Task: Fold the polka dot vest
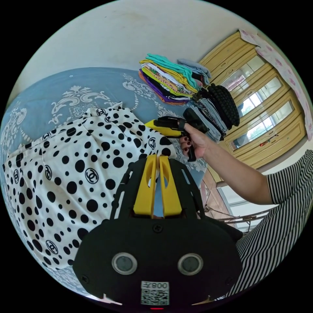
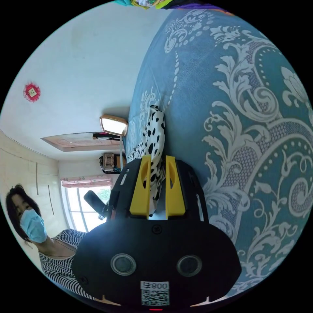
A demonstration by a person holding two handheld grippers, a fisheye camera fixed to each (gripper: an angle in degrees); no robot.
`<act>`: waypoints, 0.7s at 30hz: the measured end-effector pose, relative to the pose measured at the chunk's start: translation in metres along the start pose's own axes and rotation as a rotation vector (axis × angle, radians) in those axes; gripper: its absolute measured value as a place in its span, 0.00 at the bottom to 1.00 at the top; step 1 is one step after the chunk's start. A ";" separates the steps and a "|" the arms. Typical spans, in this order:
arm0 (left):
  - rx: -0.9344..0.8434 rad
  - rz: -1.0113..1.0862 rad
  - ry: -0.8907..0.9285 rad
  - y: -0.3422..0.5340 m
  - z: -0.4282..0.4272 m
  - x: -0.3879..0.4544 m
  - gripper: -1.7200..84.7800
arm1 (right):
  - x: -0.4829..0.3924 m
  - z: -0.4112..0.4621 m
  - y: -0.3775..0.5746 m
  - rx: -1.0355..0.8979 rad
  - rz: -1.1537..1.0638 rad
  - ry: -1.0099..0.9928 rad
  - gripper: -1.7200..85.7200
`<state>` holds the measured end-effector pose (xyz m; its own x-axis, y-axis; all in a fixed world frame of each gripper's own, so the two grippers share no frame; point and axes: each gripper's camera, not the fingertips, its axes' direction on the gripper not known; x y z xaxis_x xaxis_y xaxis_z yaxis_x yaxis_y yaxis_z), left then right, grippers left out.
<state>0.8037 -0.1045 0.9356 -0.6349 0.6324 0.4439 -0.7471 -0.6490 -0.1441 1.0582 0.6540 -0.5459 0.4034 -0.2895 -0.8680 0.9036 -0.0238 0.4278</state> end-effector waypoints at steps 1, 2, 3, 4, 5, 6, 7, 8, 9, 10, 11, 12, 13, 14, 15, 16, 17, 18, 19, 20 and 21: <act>-0.003 0.008 0.003 0.001 0.002 0.002 0.04 | -0.007 0.003 -0.009 -0.008 -0.001 0.008 0.11; -0.008 0.018 0.009 0.002 0.004 0.003 0.04 | -0.014 0.005 -0.018 -0.008 -0.001 0.023 0.11; -0.010 0.022 0.010 0.003 0.005 0.004 0.04 | -0.018 0.006 -0.022 -0.007 -0.002 0.030 0.11; -0.014 0.028 0.011 0.004 0.005 0.004 0.04 | -0.026 0.007 -0.031 -0.008 -0.005 0.033 0.10; -0.017 0.035 0.016 0.005 0.006 0.005 0.04 | -0.035 0.009 -0.040 -0.006 -0.008 0.042 0.10; -0.017 0.038 0.019 0.006 0.006 0.005 0.04 | -0.039 0.010 -0.045 -0.007 -0.010 0.049 0.10; -0.018 0.040 0.025 0.007 0.005 0.005 0.04 | -0.049 0.012 -0.055 -0.010 -0.016 0.053 0.10; -0.019 0.043 0.032 0.009 0.004 0.004 0.04 | -0.059 0.014 -0.065 -0.013 -0.023 0.064 0.10; -0.019 0.044 0.035 0.010 0.004 0.004 0.04 | -0.064 0.015 -0.070 -0.015 -0.029 0.073 0.10; -0.018 0.046 0.041 0.012 0.002 0.003 0.04 | -0.075 0.016 -0.081 -0.019 -0.043 0.091 0.10; -0.019 0.045 0.047 0.014 0.000 0.001 0.04 | -0.086 0.019 -0.091 -0.028 -0.055 0.108 0.09; -0.018 0.043 0.050 0.015 -0.001 0.000 0.04 | -0.092 0.019 -0.096 -0.032 -0.060 0.114 0.09; -0.015 0.041 0.057 0.017 -0.004 -0.002 0.04 | -0.103 0.021 -0.106 -0.039 -0.069 0.124 0.09; -0.013 0.041 0.062 0.019 -0.008 -0.005 0.04 | -0.115 0.024 -0.116 -0.052 -0.081 0.139 0.09; -0.013 0.041 0.063 0.020 -0.009 -0.006 0.04 | -0.121 0.025 -0.120 -0.059 -0.087 0.148 0.08; -0.012 0.039 0.064 0.023 -0.013 -0.009 0.04 | -0.133 0.027 -0.128 -0.071 -0.100 0.166 0.08; -0.011 0.037 0.070 0.026 -0.018 -0.012 0.04 | -0.144 0.028 -0.136 -0.078 -0.103 0.175 0.07; -0.011 0.035 0.073 0.028 -0.020 -0.014 0.04 | -0.150 0.028 -0.140 -0.081 -0.104 0.177 0.07; -0.009 0.029 0.078 0.031 -0.025 -0.017 0.04 | -0.160 0.027 -0.146 -0.085 -0.106 0.183 0.06; -0.007 0.026 0.083 0.034 -0.031 -0.021 0.04 | -0.171 0.025 -0.152 -0.085 -0.108 0.189 0.06; -0.007 0.026 0.085 0.036 -0.034 -0.022 0.04 | -0.176 0.024 -0.154 -0.084 -0.110 0.191 0.05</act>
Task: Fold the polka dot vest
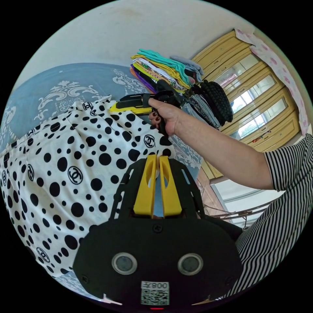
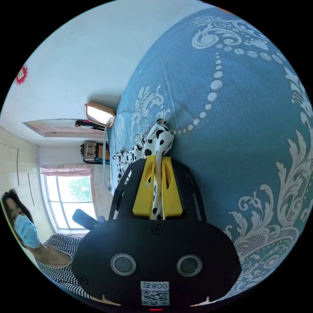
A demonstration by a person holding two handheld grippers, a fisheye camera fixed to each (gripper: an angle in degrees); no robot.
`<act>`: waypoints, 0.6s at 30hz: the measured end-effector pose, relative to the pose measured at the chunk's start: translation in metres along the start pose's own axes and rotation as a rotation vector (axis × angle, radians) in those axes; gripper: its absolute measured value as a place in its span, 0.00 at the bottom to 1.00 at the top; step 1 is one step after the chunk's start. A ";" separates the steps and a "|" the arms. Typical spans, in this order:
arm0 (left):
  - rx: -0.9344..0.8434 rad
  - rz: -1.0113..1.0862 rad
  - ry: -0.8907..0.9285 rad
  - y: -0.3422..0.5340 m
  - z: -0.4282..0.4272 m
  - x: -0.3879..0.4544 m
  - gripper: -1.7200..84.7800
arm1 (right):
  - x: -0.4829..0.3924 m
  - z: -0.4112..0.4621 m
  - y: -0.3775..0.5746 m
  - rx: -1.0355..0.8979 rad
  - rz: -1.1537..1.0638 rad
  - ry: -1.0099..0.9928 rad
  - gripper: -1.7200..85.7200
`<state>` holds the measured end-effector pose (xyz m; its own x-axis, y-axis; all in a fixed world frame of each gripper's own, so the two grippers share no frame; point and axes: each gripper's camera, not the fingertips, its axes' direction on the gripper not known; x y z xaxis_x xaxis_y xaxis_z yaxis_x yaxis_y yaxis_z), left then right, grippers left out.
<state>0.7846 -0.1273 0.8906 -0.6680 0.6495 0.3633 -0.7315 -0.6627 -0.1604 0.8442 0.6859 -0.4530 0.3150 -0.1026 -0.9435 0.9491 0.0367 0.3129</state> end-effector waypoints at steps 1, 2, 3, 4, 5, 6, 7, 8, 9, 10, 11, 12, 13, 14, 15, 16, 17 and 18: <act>0.002 0.001 0.001 0.003 -0.007 -0.002 0.04 | -0.010 -0.005 -0.005 0.002 -0.002 0.005 0.05; 0.004 0.004 0.001 0.007 -0.015 -0.004 0.04 | -0.020 -0.011 -0.010 0.010 -0.004 0.007 0.05; 0.006 0.006 0.003 0.008 -0.020 -0.005 0.04 | -0.025 -0.014 -0.012 0.015 -0.005 0.004 0.05; 0.008 0.008 0.007 0.012 -0.029 -0.007 0.04 | -0.035 -0.021 -0.016 0.026 -0.002 -0.008 0.05; 0.013 0.007 0.014 0.016 -0.039 -0.009 0.04 | -0.045 -0.028 -0.020 0.038 -0.002 -0.020 0.05; 0.017 0.005 0.019 0.019 -0.044 -0.011 0.04 | -0.051 -0.031 -0.022 0.041 -0.005 -0.027 0.05; 0.022 0.001 0.031 0.023 -0.055 -0.014 0.04 | -0.063 -0.038 -0.026 0.047 -0.008 -0.035 0.04; 0.029 -0.001 0.039 0.027 -0.066 -0.016 0.04 | -0.077 -0.045 -0.030 0.053 -0.013 -0.037 0.04; 0.034 -0.003 0.042 0.030 -0.073 -0.018 0.04 | -0.084 -0.048 -0.032 0.055 -0.018 -0.041 0.04; 0.048 -0.007 0.051 0.035 -0.087 -0.020 0.04 | -0.099 -0.056 -0.035 0.068 -0.026 -0.048 0.04; 0.065 -0.008 0.061 0.040 -0.103 -0.023 0.04 | -0.115 -0.063 -0.039 0.083 -0.032 -0.057 0.04; 0.077 -0.011 0.064 0.043 -0.112 -0.025 0.04 | -0.124 -0.067 -0.041 0.089 -0.038 -0.064 0.04; 0.105 -0.025 0.074 0.049 -0.132 -0.031 0.04 | -0.143 -0.073 -0.045 0.102 -0.055 -0.070 0.04; 0.137 -0.039 0.090 0.057 -0.153 -0.037 0.04 | -0.165 -0.079 -0.049 0.111 -0.076 -0.069 0.04; 0.155 -0.047 0.095 0.061 -0.165 -0.041 0.04 | -0.178 -0.081 -0.052 0.114 -0.091 -0.065 0.04; 0.196 -0.068 0.100 0.071 -0.190 -0.049 0.04 | -0.204 -0.084 -0.057 0.115 -0.123 -0.056 0.04; 0.242 -0.093 0.106 0.083 -0.217 -0.059 0.04 | -0.231 -0.086 -0.063 0.116 -0.157 -0.047 0.05; 0.264 -0.107 0.111 0.090 -0.230 -0.065 0.04 | -0.245 -0.086 -0.066 0.114 -0.175 -0.041 0.05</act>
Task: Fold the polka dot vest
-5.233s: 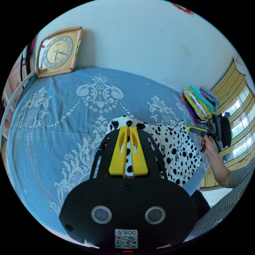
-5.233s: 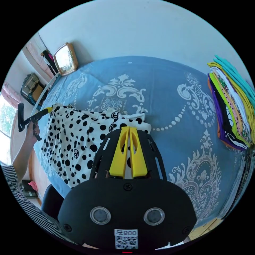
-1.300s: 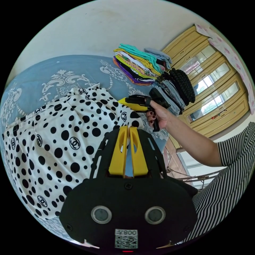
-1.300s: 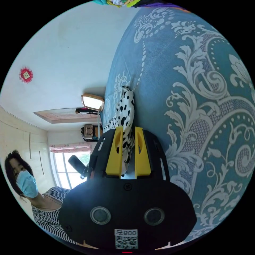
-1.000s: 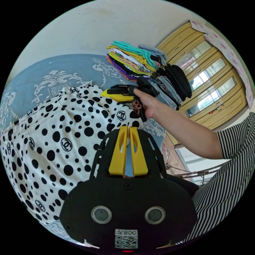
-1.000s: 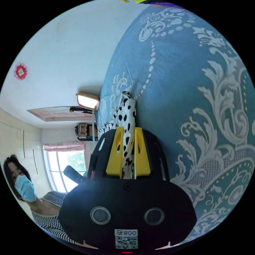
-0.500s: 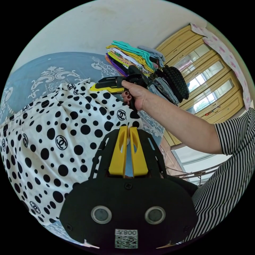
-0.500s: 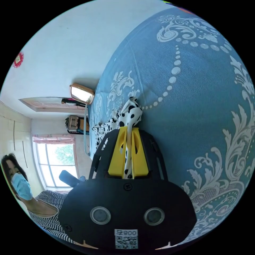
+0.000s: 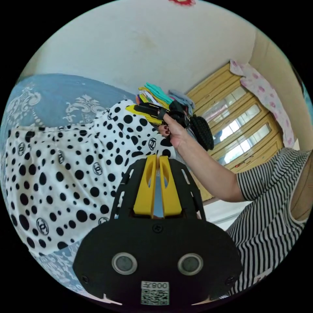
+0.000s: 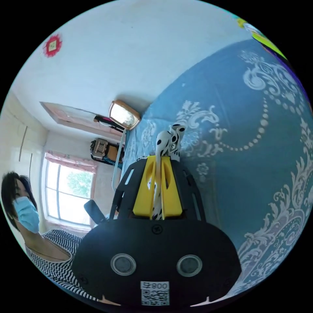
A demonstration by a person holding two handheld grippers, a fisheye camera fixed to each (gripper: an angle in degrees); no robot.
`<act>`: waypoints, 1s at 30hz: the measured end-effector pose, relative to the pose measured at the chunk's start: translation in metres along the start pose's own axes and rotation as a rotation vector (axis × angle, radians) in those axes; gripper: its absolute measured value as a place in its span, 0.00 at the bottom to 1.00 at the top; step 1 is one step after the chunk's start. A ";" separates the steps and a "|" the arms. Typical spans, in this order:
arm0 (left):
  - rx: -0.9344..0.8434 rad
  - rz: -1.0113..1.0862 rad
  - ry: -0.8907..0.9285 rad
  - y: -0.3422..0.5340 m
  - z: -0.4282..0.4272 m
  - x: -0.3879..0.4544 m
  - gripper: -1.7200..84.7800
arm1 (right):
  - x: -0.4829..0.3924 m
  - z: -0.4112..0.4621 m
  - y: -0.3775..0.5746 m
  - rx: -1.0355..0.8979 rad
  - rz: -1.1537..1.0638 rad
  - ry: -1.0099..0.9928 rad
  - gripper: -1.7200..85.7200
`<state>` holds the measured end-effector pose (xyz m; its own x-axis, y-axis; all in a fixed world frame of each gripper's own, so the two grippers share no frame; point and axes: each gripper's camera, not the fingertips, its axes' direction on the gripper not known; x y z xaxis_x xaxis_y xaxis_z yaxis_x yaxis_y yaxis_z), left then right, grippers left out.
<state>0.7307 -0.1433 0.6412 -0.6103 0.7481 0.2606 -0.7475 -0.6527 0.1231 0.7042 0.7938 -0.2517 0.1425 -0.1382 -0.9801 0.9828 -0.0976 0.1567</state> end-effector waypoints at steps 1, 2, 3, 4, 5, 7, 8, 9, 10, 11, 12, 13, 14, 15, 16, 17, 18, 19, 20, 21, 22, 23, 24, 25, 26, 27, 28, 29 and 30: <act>0.049 -0.034 0.004 0.007 -0.032 -0.011 0.04 | -0.027 0.004 -0.011 -0.014 -0.041 0.005 0.05; 0.100 -0.077 -0.001 0.016 -0.064 -0.023 0.04 | -0.053 0.011 -0.021 -0.030 -0.079 0.011 0.05; 0.125 -0.100 -0.005 0.022 -0.080 -0.030 0.04 | -0.066 0.014 -0.025 -0.036 -0.097 0.016 0.05; 0.168 -0.150 -0.014 0.034 -0.111 -0.044 0.03 | -0.091 0.023 -0.035 -0.048 -0.133 0.028 0.05; 0.205 -0.206 -0.024 0.048 -0.140 -0.059 0.03 | -0.113 0.034 -0.045 -0.067 -0.161 0.041 0.05; 0.254 -0.290 -0.049 0.071 -0.180 -0.082 0.03 | -0.142 0.053 -0.059 -0.106 -0.184 0.042 0.05; 0.283 -0.355 -0.065 0.087 -0.203 -0.098 0.03 | -0.159 0.068 -0.068 -0.135 -0.194 0.039 0.05; 0.300 -0.385 -0.070 0.095 -0.214 -0.105 0.03 | -0.167 0.075 -0.072 -0.149 -0.194 0.043 0.05; 0.338 -0.431 -0.070 0.110 -0.235 -0.119 0.03 | -0.180 0.089 -0.081 -0.177 -0.190 0.054 0.05; 0.365 -0.487 -0.067 0.124 -0.253 -0.133 0.03 | -0.193 0.104 -0.089 -0.209 -0.190 0.072 0.05; 0.381 -0.515 -0.067 0.131 -0.262 -0.140 0.03 | -0.199 0.111 -0.092 -0.224 -0.186 0.081 0.05; 0.410 -0.549 -0.067 0.142 -0.277 -0.150 0.03 | -0.212 0.124 -0.100 -0.253 -0.182 0.086 0.05; 0.426 -0.584 -0.071 0.152 -0.291 -0.159 0.03 | -0.225 0.134 -0.107 -0.276 -0.183 0.093 0.05; 0.436 -0.600 -0.072 0.156 -0.297 -0.163 0.03 | -0.232 0.138 -0.110 -0.285 -0.185 0.098 0.05; 0.454 -0.618 -0.061 0.163 -0.309 -0.170 0.03 | -0.246 0.144 -0.117 -0.302 -0.195 0.117 0.05; 0.460 -0.639 -0.055 0.170 -0.319 -0.177 0.03 | -0.259 0.150 -0.124 -0.317 -0.203 0.147 0.05; 0.464 -0.650 -0.058 0.172 -0.323 -0.180 0.03 | -0.265 0.152 -0.127 -0.323 -0.208 0.157 0.05; 0.469 -0.671 -0.068 0.178 -0.333 -0.186 0.03 | -0.277 0.157 -0.134 -0.338 -0.219 0.173 0.05; 0.474 -0.683 -0.076 0.182 -0.342 -0.192 0.03 | -0.288 0.161 -0.141 -0.355 -0.227 0.184 0.05; 0.479 -0.692 -0.076 0.184 -0.346 -0.194 0.03 | -0.294 0.163 -0.144 -0.364 -0.229 0.186 0.05; 0.488 -0.710 -0.069 0.189 -0.354 -0.198 0.04 | -0.305 0.166 -0.150 -0.379 -0.234 0.184 0.05; 0.497 -0.719 -0.066 0.192 -0.362 -0.201 0.04 | -0.317 0.168 -0.155 -0.391 -0.243 0.182 0.05; 0.500 -0.724 -0.068 0.194 -0.366 -0.202 0.04 | -0.323 0.169 -0.158 -0.396 -0.248 0.185 0.05; 0.507 -0.733 -0.069 0.197 -0.375 -0.204 0.04 | -0.334 0.169 -0.163 -0.401 -0.257 0.194 0.05; 0.517 -0.738 -0.065 0.201 -0.383 -0.205 0.04 | -0.345 0.169 -0.168 -0.404 -0.267 0.202 0.05; 0.522 -0.742 -0.063 0.203 -0.387 -0.205 0.04 | -0.350 0.169 -0.170 -0.407 -0.272 0.205 0.05; 0.535 -0.755 -0.065 0.207 -0.396 -0.206 0.04 | -0.359 0.168 -0.176 -0.412 -0.268 0.204 0.05; 0.547 -0.766 -0.070 0.212 -0.404 -0.206 0.03 | -0.367 0.164 -0.180 -0.407 -0.264 0.190 0.05; 0.552 -0.775 -0.071 0.215 -0.409 -0.206 0.03 | -0.371 0.162 -0.183 -0.402 -0.267 0.180 0.05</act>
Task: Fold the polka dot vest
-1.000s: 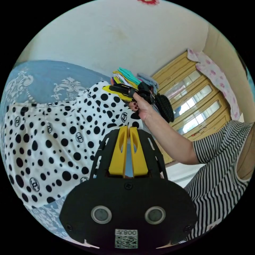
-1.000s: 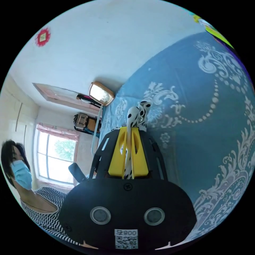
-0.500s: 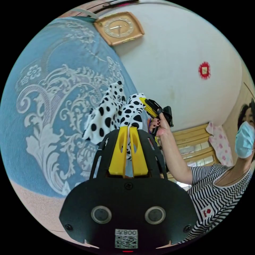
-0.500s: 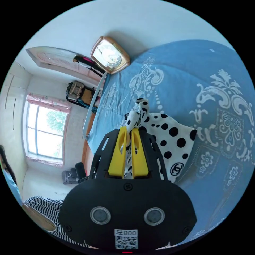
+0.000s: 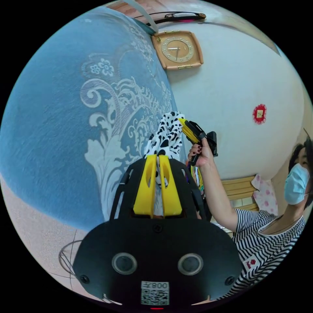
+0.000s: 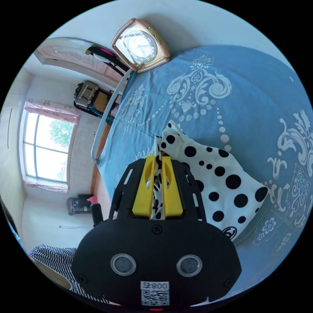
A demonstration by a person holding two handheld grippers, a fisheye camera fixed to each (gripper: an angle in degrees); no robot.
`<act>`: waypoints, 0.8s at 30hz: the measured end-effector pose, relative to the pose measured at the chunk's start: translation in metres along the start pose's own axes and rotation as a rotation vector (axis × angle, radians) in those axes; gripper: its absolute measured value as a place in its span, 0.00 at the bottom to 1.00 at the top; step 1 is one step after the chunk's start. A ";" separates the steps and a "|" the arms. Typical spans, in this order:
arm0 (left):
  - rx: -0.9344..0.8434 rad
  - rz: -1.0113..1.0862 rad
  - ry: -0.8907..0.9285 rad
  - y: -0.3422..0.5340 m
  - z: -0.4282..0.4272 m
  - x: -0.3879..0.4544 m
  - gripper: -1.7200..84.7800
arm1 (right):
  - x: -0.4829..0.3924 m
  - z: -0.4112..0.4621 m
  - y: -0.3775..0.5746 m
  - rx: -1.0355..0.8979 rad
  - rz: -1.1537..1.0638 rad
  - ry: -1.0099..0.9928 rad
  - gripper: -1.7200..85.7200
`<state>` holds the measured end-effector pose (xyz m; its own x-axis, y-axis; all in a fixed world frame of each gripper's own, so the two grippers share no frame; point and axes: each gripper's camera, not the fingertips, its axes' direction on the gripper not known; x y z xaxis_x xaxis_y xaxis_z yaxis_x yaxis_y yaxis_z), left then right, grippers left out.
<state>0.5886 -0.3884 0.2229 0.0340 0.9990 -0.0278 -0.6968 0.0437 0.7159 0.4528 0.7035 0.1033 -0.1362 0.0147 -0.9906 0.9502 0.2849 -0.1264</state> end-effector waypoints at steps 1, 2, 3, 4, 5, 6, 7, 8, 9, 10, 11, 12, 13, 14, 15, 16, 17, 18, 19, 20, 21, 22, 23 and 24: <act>0.014 -0.012 0.000 0.000 -0.009 -0.001 0.03 | -0.006 -0.008 -0.003 0.010 -0.007 -0.023 0.05; 0.025 -0.005 -0.002 0.000 -0.018 0.001 0.03 | -0.011 -0.017 -0.006 0.022 -0.014 -0.053 0.05; 0.027 0.008 -0.005 0.000 -0.021 0.004 0.03 | -0.013 -0.022 -0.007 0.031 -0.016 -0.065 0.05; 0.017 0.046 -0.021 0.000 -0.026 0.013 0.02 | -0.019 -0.032 -0.008 0.048 -0.025 -0.084 0.04; -0.007 0.103 -0.044 0.000 -0.027 0.028 0.02 | -0.026 -0.044 -0.008 0.059 -0.043 -0.098 0.04; -0.024 0.142 -0.052 -0.001 -0.025 0.036 0.02 | -0.030 -0.050 -0.007 0.065 -0.052 -0.100 0.04; -0.067 0.227 -0.067 -0.002 -0.020 0.055 0.02 | -0.038 -0.062 -0.004 0.081 -0.076 -0.095 0.03; -0.120 0.313 -0.085 -0.003 -0.010 0.073 0.02 | -0.046 -0.075 0.002 0.095 -0.095 -0.081 0.03; -0.151 0.354 -0.097 -0.004 -0.004 0.081 0.02 | -0.049 -0.082 0.006 0.101 -0.103 -0.074 0.03; -0.213 0.431 -0.136 -0.006 0.011 0.096 0.02 | -0.054 -0.094 0.015 0.120 -0.108 -0.054 0.02; -0.267 0.497 -0.198 -0.009 0.026 0.107 0.02 | -0.059 -0.104 0.024 0.131 -0.105 -0.045 0.02; -0.287 0.521 -0.240 -0.010 0.032 0.111 0.02 | -0.062 -0.107 0.029 0.131 -0.110 -0.044 0.02; -0.305 0.553 -0.330 -0.014 0.043 0.116 0.02 | -0.067 -0.111 0.038 0.118 -0.119 -0.039 0.02; -0.297 0.562 -0.408 -0.020 0.048 0.119 0.02 | -0.073 -0.111 0.046 0.083 -0.126 -0.021 0.02; -0.283 0.552 -0.431 -0.023 0.047 0.119 0.02 | -0.077 -0.109 0.050 0.068 -0.134 -0.007 0.02; -0.251 0.524 -0.430 -0.031 0.043 0.117 0.02 | -0.083 -0.106 0.056 0.044 -0.141 0.024 0.02; -0.219 0.489 -0.408 -0.037 0.036 0.113 0.02 | -0.089 -0.102 0.059 0.013 -0.149 0.036 0.02; -0.204 0.467 -0.410 -0.040 0.032 0.110 0.02 | -0.092 -0.099 0.060 -0.002 -0.156 0.035 0.02; -0.173 0.423 -0.444 -0.045 0.024 0.105 0.02 | -0.098 -0.095 0.059 -0.022 -0.164 0.034 0.02; -0.153 0.394 -0.460 -0.048 0.017 0.100 0.02 | -0.105 -0.093 0.056 -0.026 -0.179 0.046 0.02; -0.144 0.383 -0.454 -0.049 0.013 0.098 0.02 | -0.109 -0.093 0.054 -0.021 -0.185 0.061 0.02; -0.128 0.366 -0.444 -0.049 0.007 0.096 0.02 | -0.116 -0.094 0.049 -0.009 -0.200 0.088 0.02; -0.124 0.354 -0.448 -0.047 0.003 0.095 0.02 | -0.124 -0.094 0.043 -0.005 -0.216 0.109 0.02; -0.123 0.352 -0.450 -0.046 0.001 0.096 0.02 | -0.128 -0.093 0.039 -0.006 -0.224 0.119 0.02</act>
<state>0.6251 -0.2947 0.1880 0.0679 0.8545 0.5151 -0.7985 -0.2630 0.5415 0.4815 0.8023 0.2299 -0.3755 0.0629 -0.9247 0.8911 0.2990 -0.3415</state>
